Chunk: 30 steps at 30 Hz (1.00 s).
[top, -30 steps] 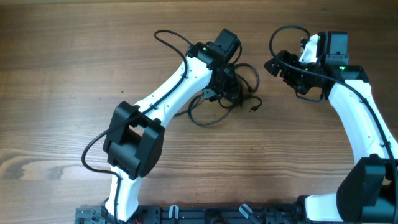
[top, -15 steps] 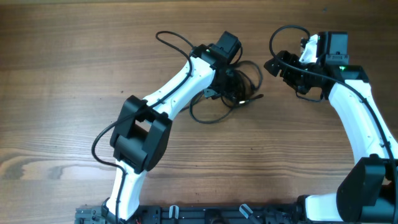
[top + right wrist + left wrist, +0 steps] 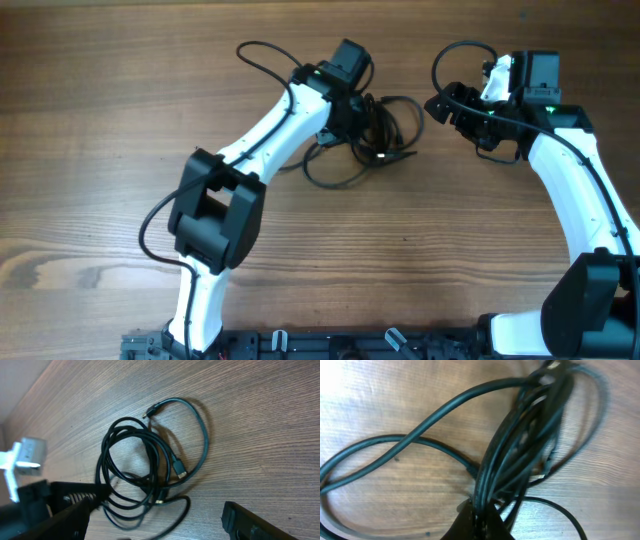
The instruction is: Untangle cables
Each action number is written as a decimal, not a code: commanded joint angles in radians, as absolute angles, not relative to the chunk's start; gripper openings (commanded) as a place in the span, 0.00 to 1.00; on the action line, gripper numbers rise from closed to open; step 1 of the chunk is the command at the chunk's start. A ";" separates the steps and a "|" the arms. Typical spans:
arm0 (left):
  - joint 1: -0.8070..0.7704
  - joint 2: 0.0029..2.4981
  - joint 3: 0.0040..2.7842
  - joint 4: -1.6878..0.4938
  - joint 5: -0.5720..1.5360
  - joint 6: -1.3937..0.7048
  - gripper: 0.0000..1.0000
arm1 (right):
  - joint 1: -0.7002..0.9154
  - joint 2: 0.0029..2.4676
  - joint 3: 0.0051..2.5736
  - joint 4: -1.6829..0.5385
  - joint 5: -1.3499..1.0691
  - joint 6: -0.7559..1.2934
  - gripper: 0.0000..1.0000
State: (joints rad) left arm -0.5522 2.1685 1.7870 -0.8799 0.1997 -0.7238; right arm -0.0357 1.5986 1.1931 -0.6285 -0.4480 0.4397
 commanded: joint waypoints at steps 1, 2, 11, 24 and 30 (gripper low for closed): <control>-0.525 2.074 1.800 -0.867 0.328 -0.516 0.04 | -0.031 1.573 1.199 -0.630 -0.454 0.417 0.87; -0.521 2.064 1.800 -0.869 0.366 -0.463 0.04 | -0.031 1.573 1.199 -0.630 -0.458 0.416 0.87; -0.474 1.982 1.800 -0.873 0.641 -0.209 0.04 | -0.019 1.573 1.199 -0.606 -0.665 0.336 0.86; -0.408 1.970 1.800 -0.822 0.857 -0.310 0.04 | 0.060 1.573 1.199 -0.590 -0.698 0.355 0.72; -0.408 1.970 1.800 -0.822 0.860 -0.331 0.04 | 0.102 1.574 1.199 -0.537 -0.696 0.421 0.67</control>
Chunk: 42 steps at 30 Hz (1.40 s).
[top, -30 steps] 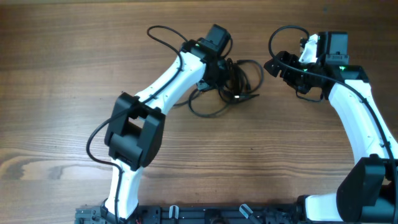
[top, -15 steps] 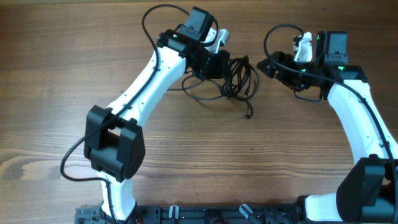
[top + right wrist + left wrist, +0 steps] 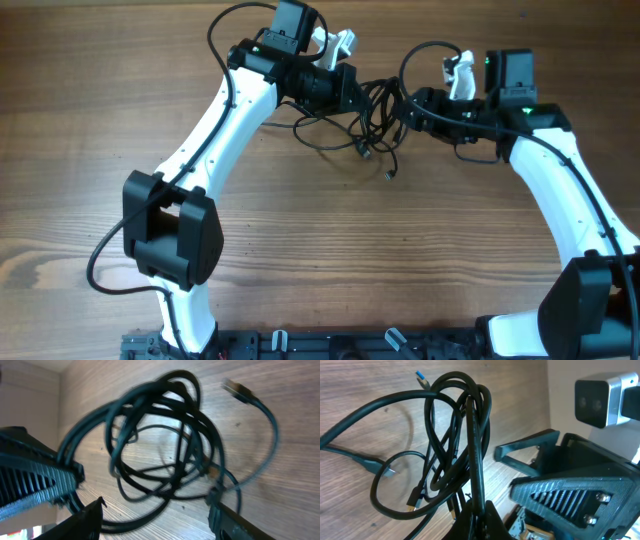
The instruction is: Untangle cables
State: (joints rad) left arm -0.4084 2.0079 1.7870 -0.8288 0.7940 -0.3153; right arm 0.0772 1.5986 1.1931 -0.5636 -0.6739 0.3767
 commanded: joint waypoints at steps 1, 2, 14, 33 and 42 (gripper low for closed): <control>-0.408 1.970 1.800 -0.822 0.860 -0.331 0.04 | 0.109 1.574 1.199 -0.529 -0.697 0.433 0.65; -0.408 1.970 1.800 -0.823 0.860 -0.331 0.04 | 0.112 1.575 1.199 -0.521 -0.696 0.451 0.63; -0.413 1.970 1.799 -0.823 0.871 -0.357 0.04 | 0.173 1.647 1.197 -0.388 -0.667 0.554 0.50; -0.419 1.970 1.799 -0.833 0.862 -0.406 0.04 | 0.183 1.713 1.197 -0.332 -0.649 0.604 0.10; -0.370 1.970 1.799 -0.982 0.324 -0.540 0.04 | -0.037 1.542 1.197 -0.329 -0.959 0.580 0.04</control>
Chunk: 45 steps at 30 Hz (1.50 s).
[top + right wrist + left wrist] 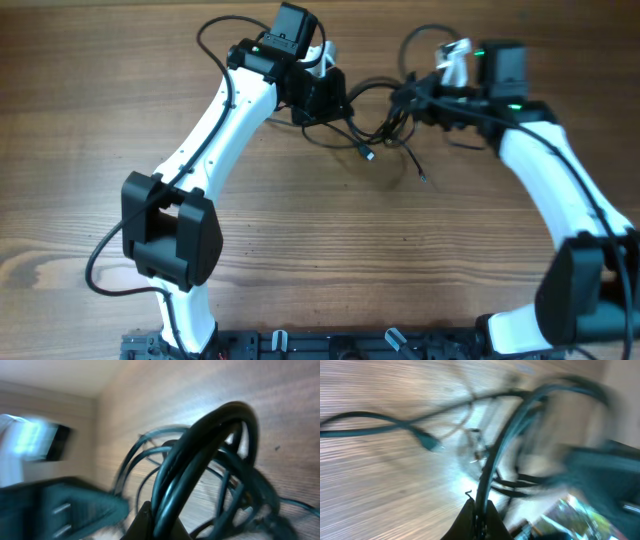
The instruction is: Untangle cables
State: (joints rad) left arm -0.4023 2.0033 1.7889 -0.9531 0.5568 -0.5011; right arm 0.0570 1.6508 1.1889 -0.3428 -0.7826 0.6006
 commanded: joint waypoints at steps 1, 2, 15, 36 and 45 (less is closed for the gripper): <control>-0.366 1.970 1.799 -0.994 0.293 -0.540 0.04 | -0.071 1.525 1.197 -0.326 -1.014 0.580 0.04; -0.363 1.971 1.799 -1.007 0.262 -0.540 0.04 | -0.100 1.512 1.197 -0.325 -1.058 0.580 0.04; -0.294 1.971 1.799 -1.182 -0.006 -0.532 0.04 | -0.390 1.490 1.196 -0.424 -1.025 0.569 0.04; -0.234 1.971 1.799 -1.160 0.013 -0.448 0.04 | -0.291 1.497 1.196 -0.796 -0.427 0.364 0.08; -0.234 1.971 1.799 -1.164 0.295 -0.233 0.04 | -0.279 1.498 1.196 -0.882 -0.546 0.287 0.39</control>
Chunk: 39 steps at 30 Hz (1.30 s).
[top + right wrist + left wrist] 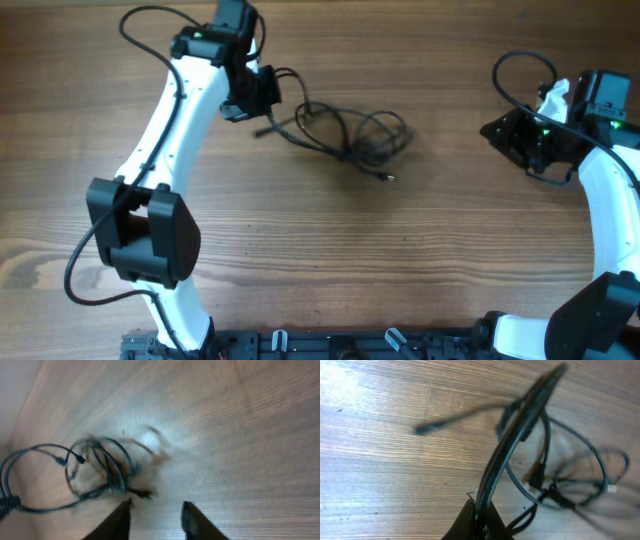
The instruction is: Untangle cables
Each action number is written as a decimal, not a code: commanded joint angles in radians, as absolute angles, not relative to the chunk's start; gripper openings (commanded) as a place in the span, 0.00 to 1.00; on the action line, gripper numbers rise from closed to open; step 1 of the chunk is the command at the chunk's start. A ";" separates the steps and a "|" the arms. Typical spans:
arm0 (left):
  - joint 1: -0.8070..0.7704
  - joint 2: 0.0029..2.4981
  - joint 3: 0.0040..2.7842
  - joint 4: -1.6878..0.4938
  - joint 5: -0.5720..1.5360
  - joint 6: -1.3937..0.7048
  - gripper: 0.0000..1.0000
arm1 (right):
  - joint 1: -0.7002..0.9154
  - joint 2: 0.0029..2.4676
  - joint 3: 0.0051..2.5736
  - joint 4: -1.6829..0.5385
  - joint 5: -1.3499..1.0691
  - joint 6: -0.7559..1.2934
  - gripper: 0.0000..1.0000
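Observation:
A tangle of thin black cables (350, 135) lies spread across the far middle of the wooden table, one plug end (388, 178) pointing toward the front. My left gripper (258, 100) is at the tangle's left end, shut on a strand. In the left wrist view the left gripper (481, 507) pinches a dark cable that rises to the upper right, with blurred loops (570, 480) beyond it. My right gripper (497, 130) is far to the right, open and holding nothing. The right wrist view shows the right gripper (155, 510) with the tangle (100, 470) well ahead of it.
Each arm's own black lead loops near its wrist: the left arm's lead (150, 20) and the right arm's lead (520, 65). A black rail (330, 345) runs along the table's front edge. Bare wood (400, 250) surrounds the tangle.
The right gripper has let go of the bundle, opened, and now sits far to the right. The left gripper has moved left, still shut on a strand. The tangle now lies spread out on the table.
First my left gripper was shut on the bundle on the table, the right open beside it. Then the left held the bundle near the far edge with the right open close by. Then both were shut on it. Now only the left holds it, the cables stretched out.

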State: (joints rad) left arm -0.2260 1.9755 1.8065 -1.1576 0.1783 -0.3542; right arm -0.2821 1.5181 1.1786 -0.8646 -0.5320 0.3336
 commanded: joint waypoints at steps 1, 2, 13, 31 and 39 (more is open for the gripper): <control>-0.234 1.971 1.799 -1.168 0.324 -0.213 0.04 | -0.279 1.498 1.196 -0.884 -0.543 0.288 0.40; -0.234 1.971 1.799 -1.171 0.348 -0.208 0.04 | -0.279 1.498 1.196 -0.883 -0.544 0.289 0.40; -0.278 1.971 1.799 -1.091 0.660 -0.109 0.04 | -0.186 1.500 1.196 -0.776 -0.664 0.265 0.51; -0.227 1.971 1.799 -1.058 0.961 -0.120 0.04 | 0.111 1.803 1.196 -0.396 -0.719 0.537 0.52; -0.227 1.971 1.799 -1.058 0.960 -0.120 0.04 | 0.210 1.927 1.196 -0.259 -0.715 0.657 0.44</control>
State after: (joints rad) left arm -0.2287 1.9755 1.8053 -1.0607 0.9169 -0.1390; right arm 0.1795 1.8751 1.1805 -0.2779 -0.6975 0.5812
